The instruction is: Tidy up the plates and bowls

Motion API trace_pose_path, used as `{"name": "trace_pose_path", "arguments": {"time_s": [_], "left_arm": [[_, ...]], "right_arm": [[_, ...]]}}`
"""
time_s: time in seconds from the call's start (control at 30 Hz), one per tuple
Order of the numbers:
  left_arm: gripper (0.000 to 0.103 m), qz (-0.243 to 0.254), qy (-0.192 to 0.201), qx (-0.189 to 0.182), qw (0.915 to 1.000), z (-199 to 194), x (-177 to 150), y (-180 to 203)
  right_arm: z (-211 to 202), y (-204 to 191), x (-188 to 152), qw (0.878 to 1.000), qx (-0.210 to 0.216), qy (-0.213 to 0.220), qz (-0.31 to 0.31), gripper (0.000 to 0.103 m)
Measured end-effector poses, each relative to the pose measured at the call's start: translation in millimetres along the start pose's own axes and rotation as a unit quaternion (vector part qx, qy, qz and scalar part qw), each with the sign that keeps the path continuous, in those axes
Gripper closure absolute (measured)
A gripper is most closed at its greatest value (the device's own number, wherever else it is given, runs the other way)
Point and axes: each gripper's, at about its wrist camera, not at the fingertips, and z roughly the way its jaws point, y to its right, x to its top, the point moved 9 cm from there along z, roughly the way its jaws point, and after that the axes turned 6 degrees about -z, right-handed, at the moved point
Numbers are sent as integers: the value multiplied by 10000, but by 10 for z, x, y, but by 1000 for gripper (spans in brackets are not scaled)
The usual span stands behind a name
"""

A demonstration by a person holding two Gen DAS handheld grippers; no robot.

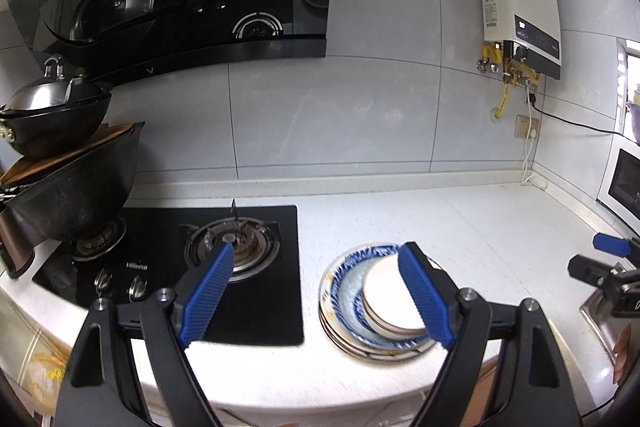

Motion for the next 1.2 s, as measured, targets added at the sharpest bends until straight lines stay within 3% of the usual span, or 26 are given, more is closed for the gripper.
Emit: {"name": "trace_pose_path", "arguments": {"time_s": [0.27, 0.57, 0.97, 1.2], "left_arm": [[19, -18, -399, 176, 9990, -378, -390, 246], [19, -40, -730, 466, 9962, -780, -730, 282], [19, 111, -586, 214, 9980, -944, -563, 248], [19, 69, -677, 38, 9977, -889, -534, 195]], "right_arm": [[-269, 113, -317, 9996, 266, -104, 30, 1], [-363, -20, -572, 9973, 674, -271, 114, 1], [-586, -259, -454, 9971, 738, 79, 193, 1], [-567, -376, -450, 9973, 678, 4, 278, 1]]}}
